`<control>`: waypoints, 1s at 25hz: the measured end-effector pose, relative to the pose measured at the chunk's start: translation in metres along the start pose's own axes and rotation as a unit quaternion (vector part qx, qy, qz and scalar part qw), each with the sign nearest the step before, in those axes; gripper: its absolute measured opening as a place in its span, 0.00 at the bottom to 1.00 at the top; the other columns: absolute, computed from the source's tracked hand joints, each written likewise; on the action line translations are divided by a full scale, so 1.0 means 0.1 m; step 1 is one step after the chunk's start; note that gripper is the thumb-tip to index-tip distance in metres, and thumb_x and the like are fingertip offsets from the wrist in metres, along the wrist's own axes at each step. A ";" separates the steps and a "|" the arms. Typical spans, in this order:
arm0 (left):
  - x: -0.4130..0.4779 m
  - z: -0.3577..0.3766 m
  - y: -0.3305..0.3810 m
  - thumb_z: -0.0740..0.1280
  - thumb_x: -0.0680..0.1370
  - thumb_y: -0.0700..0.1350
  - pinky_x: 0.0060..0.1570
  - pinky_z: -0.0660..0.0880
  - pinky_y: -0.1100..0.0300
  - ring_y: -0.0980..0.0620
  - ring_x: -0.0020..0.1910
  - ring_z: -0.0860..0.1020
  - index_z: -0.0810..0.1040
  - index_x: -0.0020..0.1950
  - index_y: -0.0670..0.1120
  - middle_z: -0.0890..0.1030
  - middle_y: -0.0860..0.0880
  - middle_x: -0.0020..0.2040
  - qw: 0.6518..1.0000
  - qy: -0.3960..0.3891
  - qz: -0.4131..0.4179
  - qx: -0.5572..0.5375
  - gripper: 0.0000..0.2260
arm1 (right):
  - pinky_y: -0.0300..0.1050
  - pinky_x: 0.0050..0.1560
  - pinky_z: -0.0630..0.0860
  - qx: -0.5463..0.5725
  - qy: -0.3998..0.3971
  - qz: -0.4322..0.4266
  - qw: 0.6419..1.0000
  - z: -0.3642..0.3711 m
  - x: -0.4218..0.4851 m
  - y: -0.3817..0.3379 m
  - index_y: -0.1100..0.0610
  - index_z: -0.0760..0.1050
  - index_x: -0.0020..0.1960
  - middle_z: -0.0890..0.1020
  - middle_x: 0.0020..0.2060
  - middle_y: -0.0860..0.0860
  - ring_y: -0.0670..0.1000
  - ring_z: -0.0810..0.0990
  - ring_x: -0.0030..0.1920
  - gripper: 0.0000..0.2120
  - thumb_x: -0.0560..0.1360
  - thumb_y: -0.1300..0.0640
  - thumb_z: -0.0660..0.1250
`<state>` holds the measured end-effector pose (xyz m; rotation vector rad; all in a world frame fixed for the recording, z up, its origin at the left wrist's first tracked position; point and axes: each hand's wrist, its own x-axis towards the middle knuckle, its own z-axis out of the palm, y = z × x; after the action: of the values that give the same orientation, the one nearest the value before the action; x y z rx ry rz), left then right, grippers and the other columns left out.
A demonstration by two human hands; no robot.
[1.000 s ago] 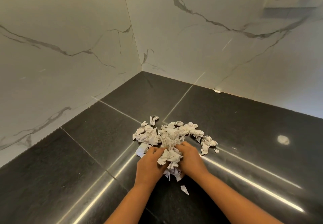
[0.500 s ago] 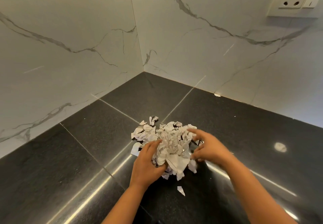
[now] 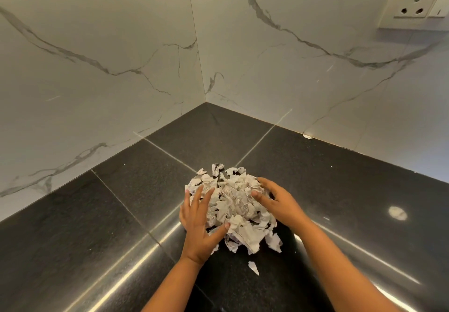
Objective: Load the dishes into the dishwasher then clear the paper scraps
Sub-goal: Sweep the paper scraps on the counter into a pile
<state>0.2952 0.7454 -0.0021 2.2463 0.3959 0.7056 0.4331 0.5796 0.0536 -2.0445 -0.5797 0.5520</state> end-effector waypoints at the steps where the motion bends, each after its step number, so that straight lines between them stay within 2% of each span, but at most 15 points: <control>1: 0.01 0.00 0.00 0.56 0.65 0.76 0.72 0.37 0.48 0.54 0.76 0.37 0.54 0.73 0.66 0.52 0.56 0.77 0.999 0.003 -0.035 -0.016 0.39 | 0.44 0.63 0.67 0.005 0.010 0.002 1.000 -0.04 -0.02 -0.03 0.47 0.61 0.72 0.68 0.69 0.47 0.51 0.67 0.69 0.37 0.67 0.39 0.69; 3: 0.05 0.00 0.02 0.56 0.60 0.79 0.73 0.37 0.45 0.56 0.75 0.35 0.51 0.71 0.68 0.47 0.57 0.77 0.995 -0.010 -0.094 -0.022 0.42 | 0.52 0.68 0.65 -0.081 -0.011 0.040 0.996 -0.18 -0.03 -0.02 0.45 0.55 0.74 0.61 0.73 0.50 0.54 0.62 0.71 0.52 0.57 0.37 0.75; 5: 0.09 0.02 0.04 0.55 0.57 0.81 0.73 0.37 0.46 0.54 0.75 0.36 0.45 0.71 0.67 0.45 0.57 0.77 0.991 -0.046 -0.122 0.017 0.46 | 0.58 0.72 0.60 -0.193 -0.088 0.103 0.972 -0.27 -0.01 0.01 0.45 0.44 0.76 0.53 0.75 0.54 0.58 0.54 0.74 0.64 0.52 0.37 0.78; 7: 0.11 0.05 0.04 0.53 0.57 0.82 0.74 0.38 0.47 0.53 0.76 0.40 0.42 0.73 0.66 0.44 0.55 0.77 0.987 -0.083 -0.114 0.071 0.49 | 0.58 0.72 0.57 -0.238 -0.144 0.110 0.954 -0.22 0.00 0.01 0.45 0.37 0.76 0.48 0.76 0.53 0.59 0.50 0.75 0.67 0.52 0.39 0.80; 10: 0.11 0.06 0.02 0.50 0.57 0.82 0.74 0.39 0.47 0.54 0.76 0.41 0.39 0.72 0.67 0.43 0.55 0.77 0.983 -0.120 -0.084 0.115 0.47 | 0.60 0.72 0.57 -0.221 -0.160 0.063 0.960 0.03 0.05 -0.02 0.39 0.36 0.74 0.43 0.76 0.50 0.59 0.46 0.75 0.67 0.51 0.41 0.81; 13: 0.10 0.06 0.02 0.44 0.60 0.82 0.74 0.38 0.47 0.54 0.76 0.41 0.37 0.71 0.68 0.42 0.55 0.77 0.975 -0.151 -0.051 0.156 0.43 | 0.61 0.69 0.63 -0.234 -0.135 0.025 0.962 0.29 0.10 -0.05 0.35 0.42 0.73 0.47 0.75 0.48 0.59 0.49 0.75 0.64 0.50 0.41 0.81; 15: 0.10 0.07 0.02 0.40 0.62 0.81 0.74 0.39 0.47 0.55 0.76 0.42 0.36 0.71 0.68 0.43 0.55 0.78 0.970 -0.161 -0.029 0.181 0.41 | 0.57 0.64 0.70 -0.238 -0.108 -0.005 0.965 0.40 0.11 -0.06 0.34 0.47 0.72 0.55 0.71 0.48 0.57 0.57 0.71 0.59 0.52 0.45 0.81; 17: 0.11 0.09 -0.01 0.40 0.65 0.79 0.74 0.44 0.49 0.56 0.76 0.48 0.40 0.73 0.67 0.50 0.56 0.77 0.971 -0.154 -0.016 0.181 0.39 | 0.49 0.57 0.73 -0.214 -0.088 -0.034 0.972 0.48 0.09 -0.07 0.36 0.53 0.72 0.61 0.66 0.47 0.54 0.65 0.66 0.53 0.55 0.51 0.80; 21: 0.12 0.12 -0.03 0.45 0.71 0.73 0.69 0.57 0.53 0.59 0.70 0.61 0.55 0.74 0.62 0.63 0.58 0.71 0.979 -0.118 -0.009 0.166 0.33 | 0.35 0.43 0.70 -0.115 -0.037 -0.063 0.991 0.60 0.05 -0.06 0.43 0.66 0.69 0.68 0.55 0.44 0.47 0.73 0.51 0.42 0.58 0.57 0.76; 23: 0.13 0.14 -0.03 0.44 0.71 0.72 0.65 0.61 0.54 0.57 0.67 0.64 0.59 0.73 0.59 0.66 0.57 0.69 0.975 -0.109 -0.008 0.196 0.33 | 0.30 0.37 0.67 -0.072 -0.013 -0.068 0.995 0.64 0.03 -0.04 0.46 0.71 0.67 0.71 0.48 0.44 0.43 0.73 0.42 0.37 0.59 0.61 0.74; 25: 0.14 0.19 0.00 0.44 0.72 0.70 0.61 0.64 0.55 0.54 0.63 0.67 0.63 0.72 0.56 0.68 0.54 0.66 0.968 -0.101 -0.004 0.232 0.33 | 0.26 0.34 0.66 -0.025 0.019 -0.067 0.997 0.65 -0.01 -0.05 0.49 0.75 0.63 0.73 0.42 0.42 0.38 0.72 0.37 0.31 0.61 0.65 0.70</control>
<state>0.3176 0.7411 -0.0079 2.7237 0.5085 0.3988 0.3934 0.6232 0.0265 -2.0411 -0.7093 0.4218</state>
